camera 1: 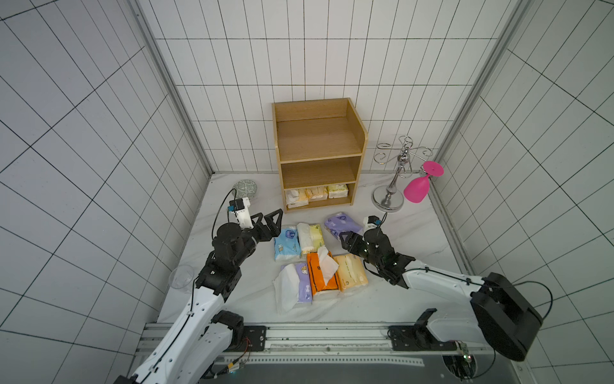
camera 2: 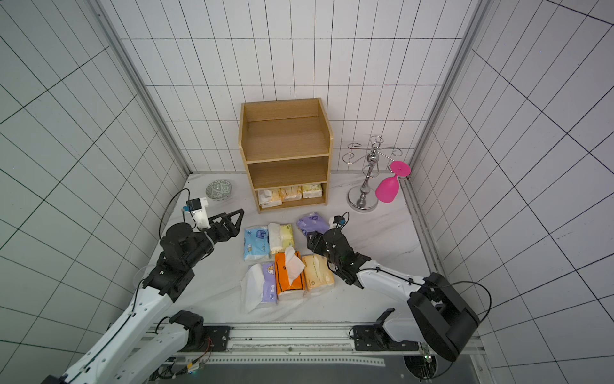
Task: Remove the tissue boxes from the shelf
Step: Place the box of tissues at the center of the board.
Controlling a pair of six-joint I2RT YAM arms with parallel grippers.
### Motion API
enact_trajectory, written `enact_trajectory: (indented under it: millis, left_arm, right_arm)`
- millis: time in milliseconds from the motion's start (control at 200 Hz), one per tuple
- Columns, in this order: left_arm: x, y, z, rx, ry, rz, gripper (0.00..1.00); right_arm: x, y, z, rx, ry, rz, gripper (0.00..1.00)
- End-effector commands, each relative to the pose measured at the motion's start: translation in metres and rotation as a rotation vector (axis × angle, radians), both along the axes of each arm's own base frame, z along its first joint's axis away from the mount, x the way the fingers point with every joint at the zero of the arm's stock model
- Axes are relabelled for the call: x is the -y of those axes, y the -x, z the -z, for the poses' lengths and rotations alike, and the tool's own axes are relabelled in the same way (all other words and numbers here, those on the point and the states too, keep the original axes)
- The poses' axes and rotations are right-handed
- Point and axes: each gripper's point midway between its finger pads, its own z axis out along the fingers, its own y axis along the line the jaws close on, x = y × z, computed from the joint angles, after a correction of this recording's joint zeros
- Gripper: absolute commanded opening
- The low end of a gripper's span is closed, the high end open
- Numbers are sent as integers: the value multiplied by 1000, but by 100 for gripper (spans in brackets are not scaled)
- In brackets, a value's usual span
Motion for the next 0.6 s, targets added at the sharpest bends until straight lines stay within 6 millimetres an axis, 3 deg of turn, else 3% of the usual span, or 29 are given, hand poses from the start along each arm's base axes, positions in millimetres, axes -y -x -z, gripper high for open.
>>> enact_trajectory:
  millis: [0,155,295,485,595]
  left_arm:
    - [-5,3,3,-10,-10,-32,97]
    - [-5,4,6,-18,-12,-38,98]
    - [-3,0,12,-32,-10,-43,97]
    - [11,-6,22,-69,-18,-5,97]
    - [17,-8,27,-79,-48,15,97]
  right_arm:
    - [26,11,-2,23,118,18,76]
    - [59,13,-36,90,214,40,76]
    - [80,-9,-47,27,205,12,72]
    - [87,-55,-19,-106,185,-46,67]
    - [80,-80,-2,-129,129,-93,64]
